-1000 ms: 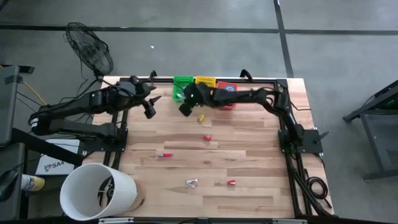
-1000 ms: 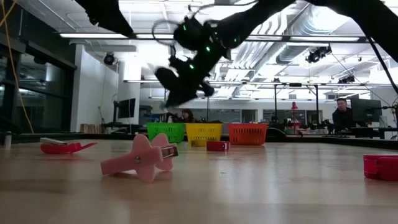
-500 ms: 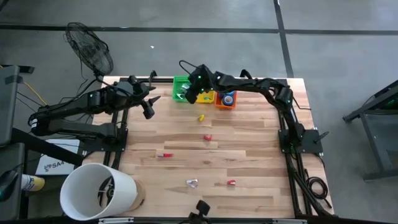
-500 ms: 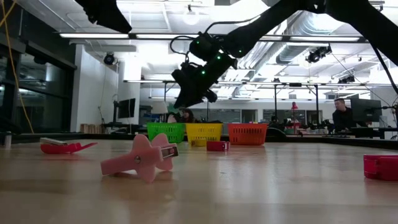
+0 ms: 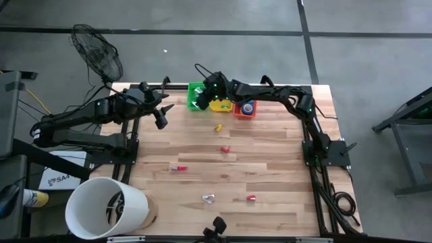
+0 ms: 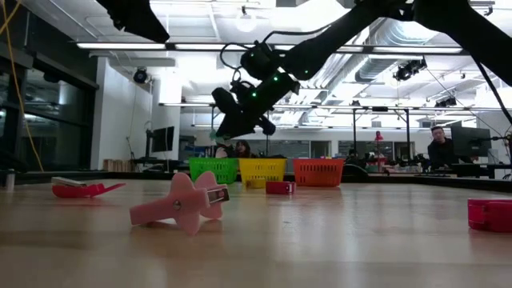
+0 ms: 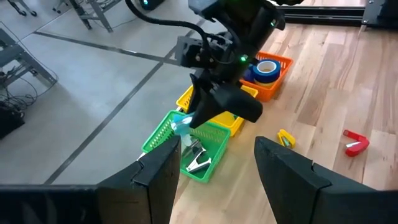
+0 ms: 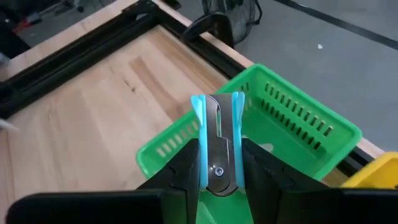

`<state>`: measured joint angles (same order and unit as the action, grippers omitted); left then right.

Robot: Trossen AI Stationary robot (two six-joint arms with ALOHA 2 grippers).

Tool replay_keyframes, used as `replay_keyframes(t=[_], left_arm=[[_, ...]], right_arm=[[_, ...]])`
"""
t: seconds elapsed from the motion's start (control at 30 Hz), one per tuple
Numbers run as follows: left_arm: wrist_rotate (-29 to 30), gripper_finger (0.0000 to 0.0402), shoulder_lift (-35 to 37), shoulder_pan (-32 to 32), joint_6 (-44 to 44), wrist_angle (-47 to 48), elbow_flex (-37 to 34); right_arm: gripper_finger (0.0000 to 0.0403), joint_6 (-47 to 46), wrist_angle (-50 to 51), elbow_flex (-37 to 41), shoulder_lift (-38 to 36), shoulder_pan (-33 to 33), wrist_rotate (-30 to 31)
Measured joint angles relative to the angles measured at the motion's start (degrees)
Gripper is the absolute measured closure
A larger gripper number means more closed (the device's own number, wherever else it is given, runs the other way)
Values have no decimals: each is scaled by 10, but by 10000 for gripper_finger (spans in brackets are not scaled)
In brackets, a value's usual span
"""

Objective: Pick and place Stapler, Stapler remover, tape
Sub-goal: Put the light blue staple remover into the green bin, then put the yellow stapler into the yellow bin

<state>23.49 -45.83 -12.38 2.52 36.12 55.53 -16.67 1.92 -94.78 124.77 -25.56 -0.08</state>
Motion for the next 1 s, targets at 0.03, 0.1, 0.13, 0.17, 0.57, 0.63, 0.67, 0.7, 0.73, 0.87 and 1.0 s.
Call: replay_keyframes(t=[0.03,0.1,0.13,0.17,0.57,0.63,0.67,0.7,0.73,0.87,1.0], left_arm=[[0,202,0,0,0,0,0],[0,202,0,0,0,0,0],[0,202,0,0,0,0,0],[0,202,0,0,0,0,0],[-5,202,0,0,-1,0,0],[-9,202,0,0,-1,0,0],[-12,202,0,0,-1,0,0],[-16,202,0,0,-1,0,0],[-17,202,0,0,-1,0,0],[-21,202,0,0,-1,0,0],[-21,202,0,0,2,0,0]], right_arm=[[317,-5,2,0,0,0,0],[314,-12,4,0,0,0,-1],[310,-13,4,0,0,0,-4],[305,-13,4,0,0,1,-7],[215,-44,4,0,0,2,-19],[202,-50,4,0,0,2,-19],[196,-54,4,0,0,2,-19],[191,-59,7,0,0,2,-19],[188,-64,13,0,-2,2,-20],[182,-82,68,0,-22,2,-18],[181,-48,150,0,-57,8,-21]])
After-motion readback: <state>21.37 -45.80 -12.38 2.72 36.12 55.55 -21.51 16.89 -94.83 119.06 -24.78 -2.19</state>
